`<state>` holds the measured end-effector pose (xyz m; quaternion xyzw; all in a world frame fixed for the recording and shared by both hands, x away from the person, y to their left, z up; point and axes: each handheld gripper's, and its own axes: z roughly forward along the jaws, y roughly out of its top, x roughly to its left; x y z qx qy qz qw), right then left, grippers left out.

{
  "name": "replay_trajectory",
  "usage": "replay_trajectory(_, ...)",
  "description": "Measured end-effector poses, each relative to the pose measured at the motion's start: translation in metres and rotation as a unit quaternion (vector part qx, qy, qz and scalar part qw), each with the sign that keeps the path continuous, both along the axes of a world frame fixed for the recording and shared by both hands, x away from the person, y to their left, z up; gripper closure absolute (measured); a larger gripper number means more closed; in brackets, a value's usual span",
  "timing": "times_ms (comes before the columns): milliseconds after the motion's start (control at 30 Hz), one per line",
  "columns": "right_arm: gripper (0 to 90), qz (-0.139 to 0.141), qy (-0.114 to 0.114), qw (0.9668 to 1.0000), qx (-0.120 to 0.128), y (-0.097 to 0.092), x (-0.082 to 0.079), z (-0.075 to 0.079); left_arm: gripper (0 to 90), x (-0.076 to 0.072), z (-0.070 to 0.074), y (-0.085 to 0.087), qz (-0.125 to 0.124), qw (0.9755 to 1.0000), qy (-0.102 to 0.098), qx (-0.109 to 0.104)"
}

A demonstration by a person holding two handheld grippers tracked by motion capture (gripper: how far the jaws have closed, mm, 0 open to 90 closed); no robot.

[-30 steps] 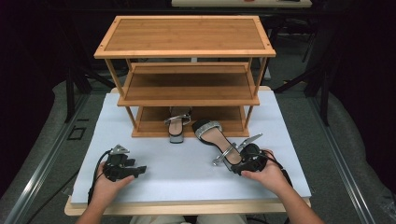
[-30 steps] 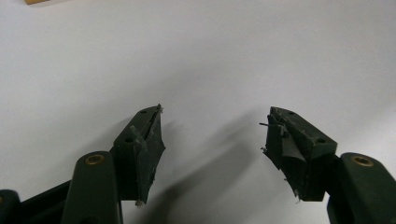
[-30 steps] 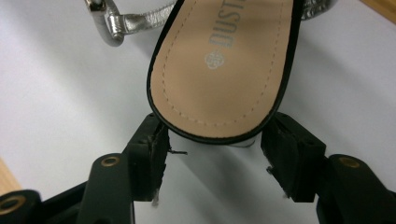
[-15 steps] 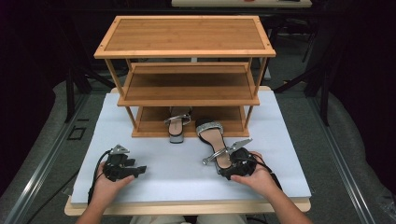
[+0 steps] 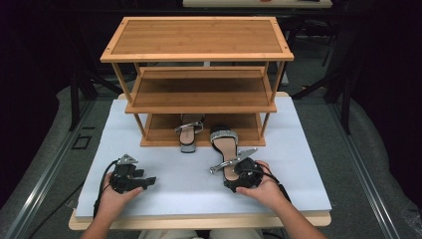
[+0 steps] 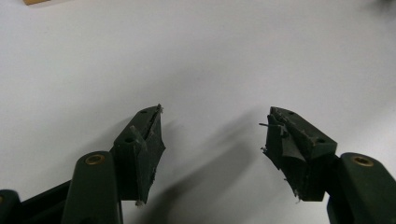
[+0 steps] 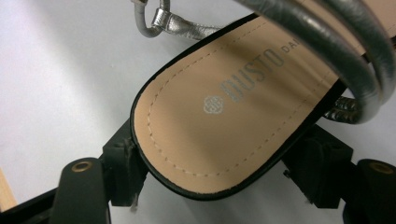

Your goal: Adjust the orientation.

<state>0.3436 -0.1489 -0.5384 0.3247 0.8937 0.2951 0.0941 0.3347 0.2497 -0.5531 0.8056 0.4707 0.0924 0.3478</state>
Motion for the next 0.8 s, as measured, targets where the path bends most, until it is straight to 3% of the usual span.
replay_trajectory(133, 28.6, -0.003, 0.006, 1.0, 0.0, 0.001, 0.002, 0.003, 36.1, 0.0, 0.0, 0.0, -0.001, 1.0, 0.0, 0.001)
replay_trajectory(200, 28.6, -0.005, 0.015, 0.9996, 0.021, 0.0, 0.004, 0.005, 36.1, 0.001, 0.0, 0.0, -0.002, 1.0, 0.001, 0.002)
replay_trajectory(233, 28.7, -0.016, 0.005, 0.9998, 0.007, 0.003, 0.006, 0.009, 36.1, 0.001, 0.0, 0.0, -0.001, 1.0, 0.001, 0.002)
replay_trajectory(267, 28.8, -0.012, 0.008, 0.9997, 0.02, 0.004, 0.008, 0.008, 36.1, 0.001, 0.0, 0.0, -0.001, 1.0, 0.001, 0.002)
replay_trajectory(600, 29.4, -0.028, -0.008, 0.9986, 0.044, 0.012, 0.029, 0.014, 36.1, 0.001, 0.0, 0.001, -0.002, 1.0, 0.0, 0.0)
replay_trajectory(633, 29.6, -0.036, -0.016, 0.9987, 0.032, 0.013, 0.031, 0.016, 36.1, 0.001, 0.0, 0.001, -0.002, 1.0, 0.0, -0.001)
replay_trajectory(667, 29.6, -0.025, -0.006, 0.9981, 0.055, 0.012, 0.036, 0.015, 36.1, 0.001, 0.0, 0.0, -0.001, 1.0, -0.001, -0.001)
replay_trajectory(800, 29.7, -0.033, -0.014, 0.9989, 0.029, 0.015, 0.05, 0.016, 36.1, 0.001, 0.0, 0.001, -0.002, 1.0, 0.0, -0.001)
